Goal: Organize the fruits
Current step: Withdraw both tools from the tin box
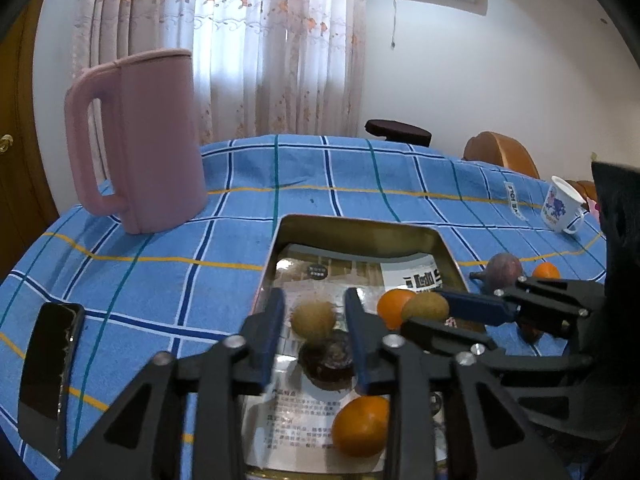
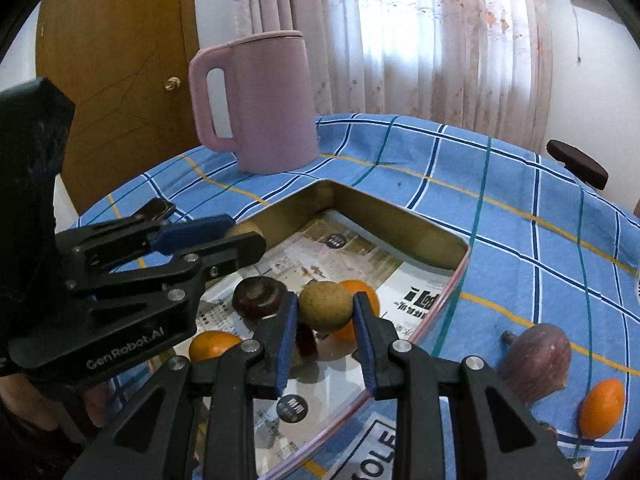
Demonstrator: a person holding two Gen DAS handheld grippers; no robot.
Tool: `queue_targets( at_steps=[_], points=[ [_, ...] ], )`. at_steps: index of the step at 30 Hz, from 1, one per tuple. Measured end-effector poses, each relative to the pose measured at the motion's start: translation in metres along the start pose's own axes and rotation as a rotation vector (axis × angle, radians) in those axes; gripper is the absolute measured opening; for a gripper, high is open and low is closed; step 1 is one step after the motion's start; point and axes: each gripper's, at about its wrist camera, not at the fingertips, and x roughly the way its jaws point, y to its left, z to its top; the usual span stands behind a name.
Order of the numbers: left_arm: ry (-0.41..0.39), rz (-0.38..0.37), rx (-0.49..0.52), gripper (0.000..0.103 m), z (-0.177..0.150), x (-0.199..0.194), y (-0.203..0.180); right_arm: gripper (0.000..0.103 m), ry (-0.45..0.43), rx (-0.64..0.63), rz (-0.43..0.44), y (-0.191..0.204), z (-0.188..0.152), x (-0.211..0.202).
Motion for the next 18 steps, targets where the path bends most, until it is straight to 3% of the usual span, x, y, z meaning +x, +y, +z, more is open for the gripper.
queue_targets(
  at_steps=[2, 4, 6, 10, 13, 18],
  points=[
    [-0.022, 0.022, -0.005, 0.07, -0.001, -0.008, 0.0, 0.044, -0.002, 0.005, 0.0, 0.001, -0.003, -0.003],
    [-0.055, 0.031, -0.009, 0.079, 0.0, -0.019, 0.0, 0.052, -0.017, 0.011, 0.011, 0.0, -0.006, -0.01],
    [-0.081, 0.021, -0.005, 0.079, 0.002, -0.03, -0.004, 0.053, -0.04, 0.005, 0.001, -0.001, -0.012, -0.023],
    [-0.118, 0.011, -0.013, 0.092, 0.003, -0.043, -0.012, 0.053, -0.066, 0.0, -0.046, -0.011, -0.027, -0.053],
    [-0.131, -0.01, -0.014, 0.092, 0.002, -0.045, -0.026, 0.053, -0.09, 0.029, -0.093, -0.03, -0.04, -0.08],
    [-0.129, -0.037, 0.035, 0.092, -0.003, -0.042, -0.061, 0.055, -0.112, 0.088, -0.261, -0.07, -0.064, -0.122]
  ],
)
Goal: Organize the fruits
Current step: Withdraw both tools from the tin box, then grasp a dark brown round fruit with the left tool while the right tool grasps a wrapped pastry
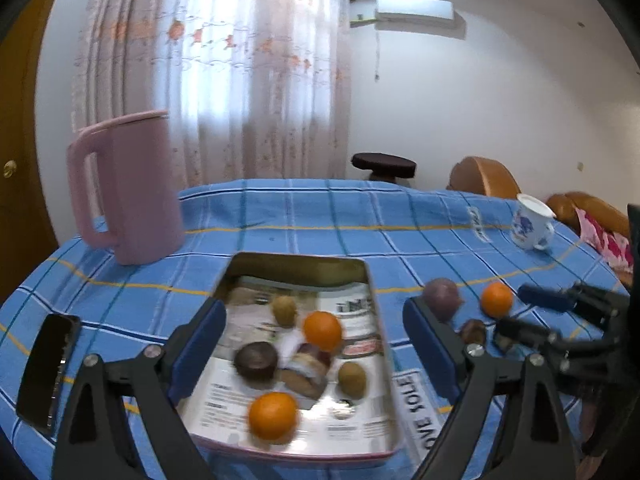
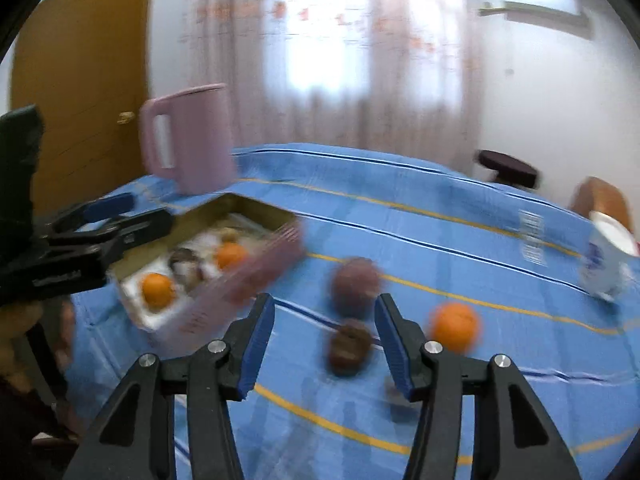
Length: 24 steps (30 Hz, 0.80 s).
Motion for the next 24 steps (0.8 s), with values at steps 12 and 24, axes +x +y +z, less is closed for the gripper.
queue_targets(
  at_steps=[12, 24],
  points=[
    [0.064, -0.089, 0.096, 0.093, -0.006, 0.018, -0.065, 0.056, 0.108, 0.087, -0.085, -0.046, -0.019, 0.01],
    [0.095, -0.102, 0.119, 0.093, -0.006, 0.031, -0.082, 0.035, 0.207, 0.11, -0.018, -0.044, -0.025, 0.036]
  ],
)
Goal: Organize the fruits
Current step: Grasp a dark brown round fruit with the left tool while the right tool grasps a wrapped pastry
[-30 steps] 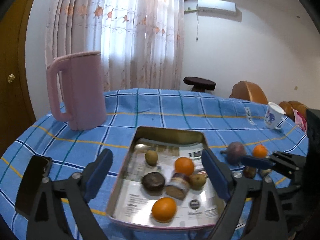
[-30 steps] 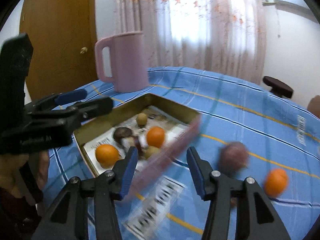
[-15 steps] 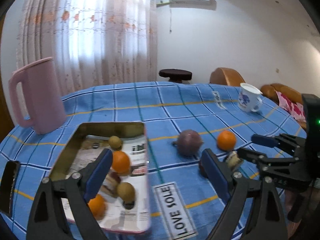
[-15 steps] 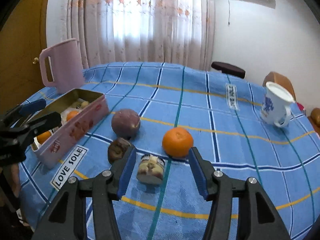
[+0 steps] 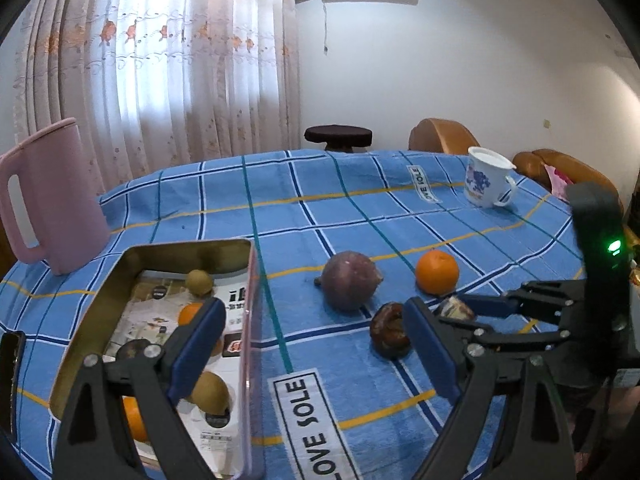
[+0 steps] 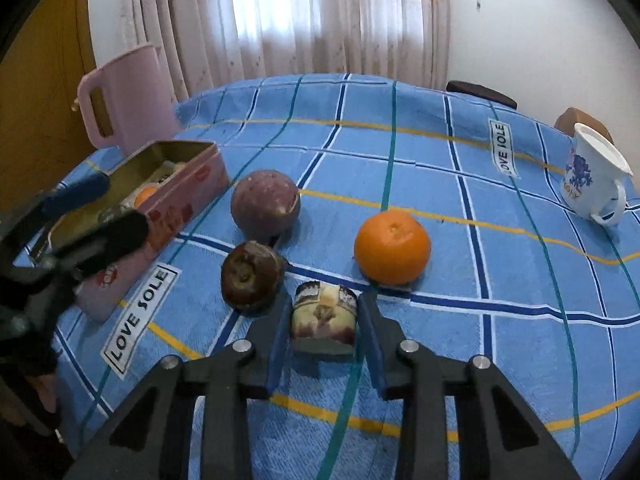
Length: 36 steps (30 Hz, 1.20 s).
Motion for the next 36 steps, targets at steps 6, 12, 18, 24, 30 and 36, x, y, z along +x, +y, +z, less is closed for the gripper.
queue_targets(
  at_steps=[6, 12, 18, 24, 30, 36],
  points=[
    [0.027, -0.026, 0.015, 0.092, 0.001, 0.01, -0.013, 0.035, -0.087, 0.035, -0.101, -0.013, -0.003, -0.019],
    [0.096, -0.069, 0.014, 0.086, 0.001, 0.033, -0.026, 0.035, -0.09, 0.094, -0.109, -0.032, -0.002, -0.021],
    [0.18, -0.116, 0.035, 0.071, 0.001, 0.053, -0.039, 0.036, -0.09, 0.099, -0.112, -0.031, -0.002, -0.022],
    [0.276, -0.154, 0.031, 0.046, -0.002, 0.072, -0.043, 0.036, -0.077, 0.1, -0.104, -0.031, -0.002, -0.02],
    [0.264, -0.177, 0.019, 0.04, -0.002, 0.069, -0.043, 0.036, -0.086, 0.091, -0.083, -0.032, -0.002, -0.02],
    [0.186, -0.157, 0.032, 0.04, 0.001, 0.055, -0.042, 0.036, -0.126, 0.08, -0.065, -0.03, -0.004, -0.029]
  ],
)
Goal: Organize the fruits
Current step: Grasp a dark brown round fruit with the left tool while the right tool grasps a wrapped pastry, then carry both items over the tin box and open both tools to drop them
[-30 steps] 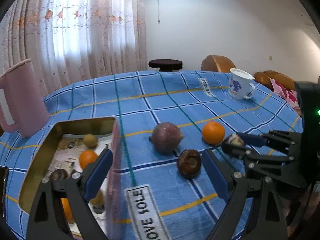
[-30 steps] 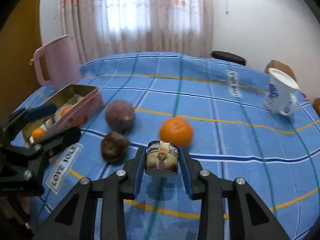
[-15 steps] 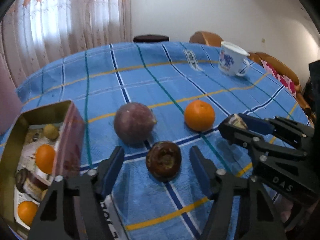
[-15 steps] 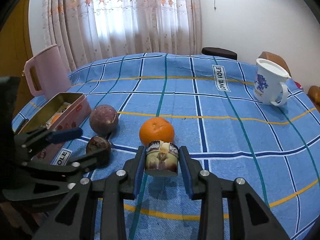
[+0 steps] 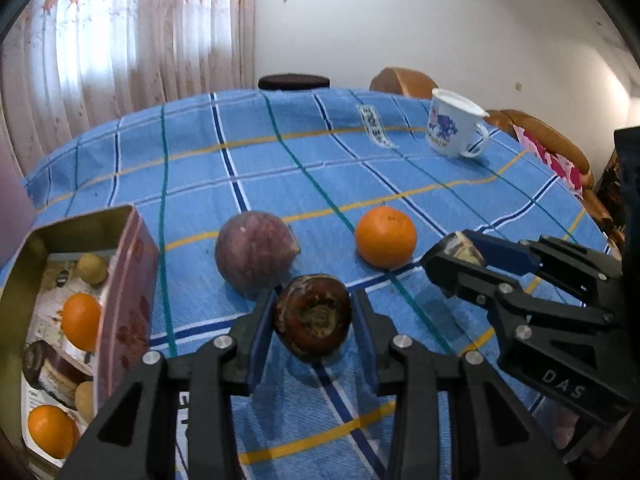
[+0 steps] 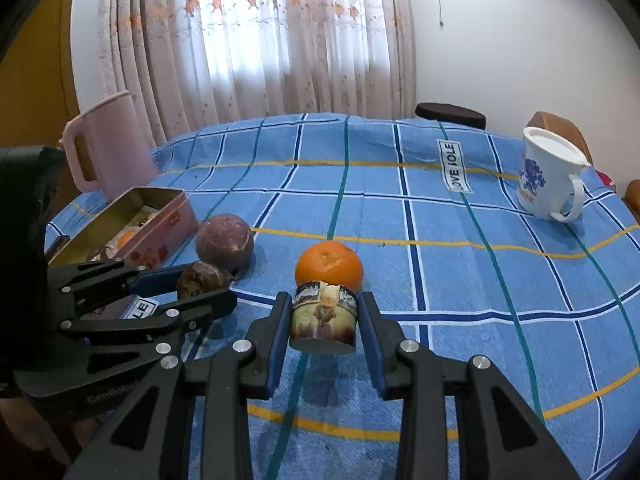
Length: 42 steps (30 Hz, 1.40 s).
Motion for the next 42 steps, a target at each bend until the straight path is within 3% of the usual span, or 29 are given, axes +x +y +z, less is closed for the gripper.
queue_targets(
  at_steps=[13, 42],
  points=[
    [-0.159, 0.033, 0.001, 0.04, -0.001, -0.028, 0.001, 0.036, -0.09, -0.028, 0.036, 0.005, 0.0, -0.016],
    [-0.303, 0.082, 0.003, 0.04, -0.01, -0.055, -0.002, 0.036, -0.235, -0.077, 0.06, 0.012, -0.006, -0.043]
  ],
)
